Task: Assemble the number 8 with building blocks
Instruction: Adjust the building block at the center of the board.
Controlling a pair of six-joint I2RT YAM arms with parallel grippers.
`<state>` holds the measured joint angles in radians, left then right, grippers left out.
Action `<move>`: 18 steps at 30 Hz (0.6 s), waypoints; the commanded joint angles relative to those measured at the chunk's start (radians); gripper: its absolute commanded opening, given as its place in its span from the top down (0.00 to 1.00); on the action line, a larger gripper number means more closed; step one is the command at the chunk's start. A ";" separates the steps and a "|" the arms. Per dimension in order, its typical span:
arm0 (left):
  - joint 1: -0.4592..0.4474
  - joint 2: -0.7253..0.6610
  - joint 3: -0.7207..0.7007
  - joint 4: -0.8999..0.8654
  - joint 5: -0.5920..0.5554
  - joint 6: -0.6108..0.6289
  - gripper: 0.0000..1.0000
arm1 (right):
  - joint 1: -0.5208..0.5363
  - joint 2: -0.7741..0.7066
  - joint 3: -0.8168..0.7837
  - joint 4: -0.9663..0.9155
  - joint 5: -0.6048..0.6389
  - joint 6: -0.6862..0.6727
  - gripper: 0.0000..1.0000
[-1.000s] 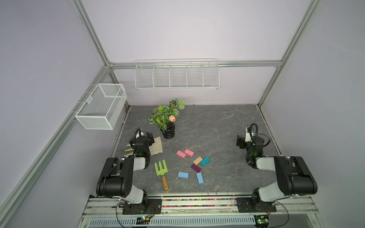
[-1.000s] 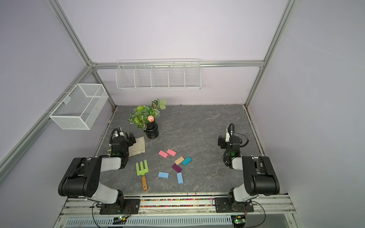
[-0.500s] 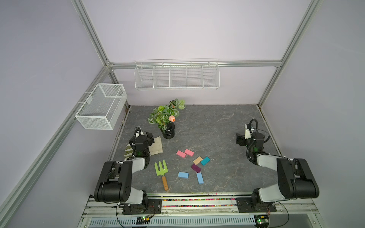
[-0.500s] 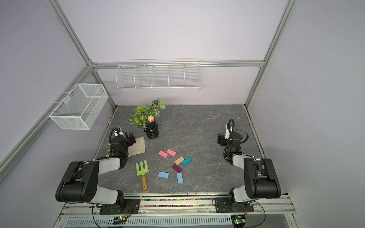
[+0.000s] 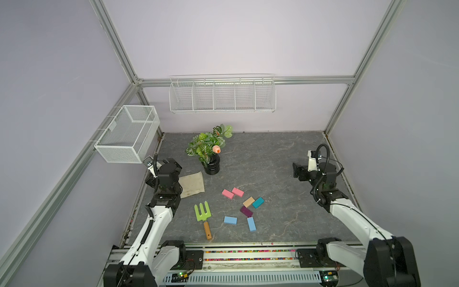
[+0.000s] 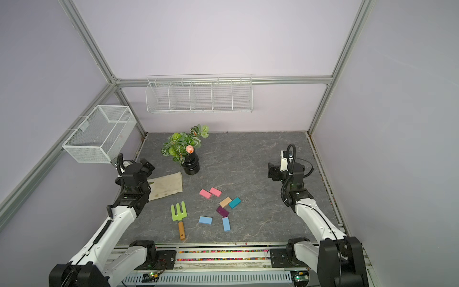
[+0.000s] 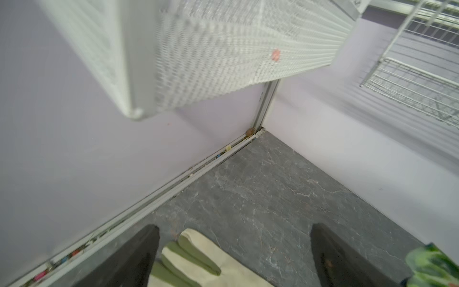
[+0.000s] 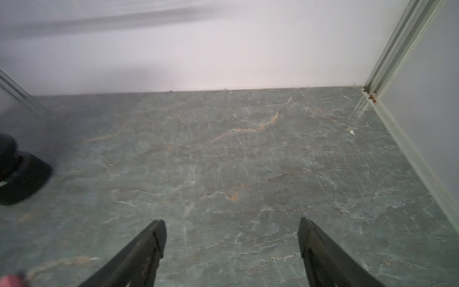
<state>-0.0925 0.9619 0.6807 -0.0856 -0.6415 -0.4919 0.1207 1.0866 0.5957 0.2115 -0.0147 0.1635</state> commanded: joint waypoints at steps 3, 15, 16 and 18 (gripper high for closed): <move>-0.009 -0.045 0.165 -0.523 0.140 -0.222 0.01 | 0.005 -0.062 0.049 -0.169 -0.180 0.327 0.11; -0.150 -0.201 0.059 -0.652 0.568 -0.290 0.01 | 0.066 -0.120 0.010 -0.390 -0.284 0.325 0.11; -0.178 -0.273 0.045 -0.677 0.558 -0.311 0.01 | 0.077 -0.128 0.020 -0.445 -0.279 0.309 0.11; -0.210 -0.377 0.023 -0.731 0.557 -0.348 0.01 | 0.130 -0.134 0.032 -0.522 -0.267 0.292 0.11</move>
<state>-0.2726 0.6971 0.7136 -0.7071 -0.1066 -0.7559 0.2062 0.9730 0.6140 -0.1459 -0.2829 0.4969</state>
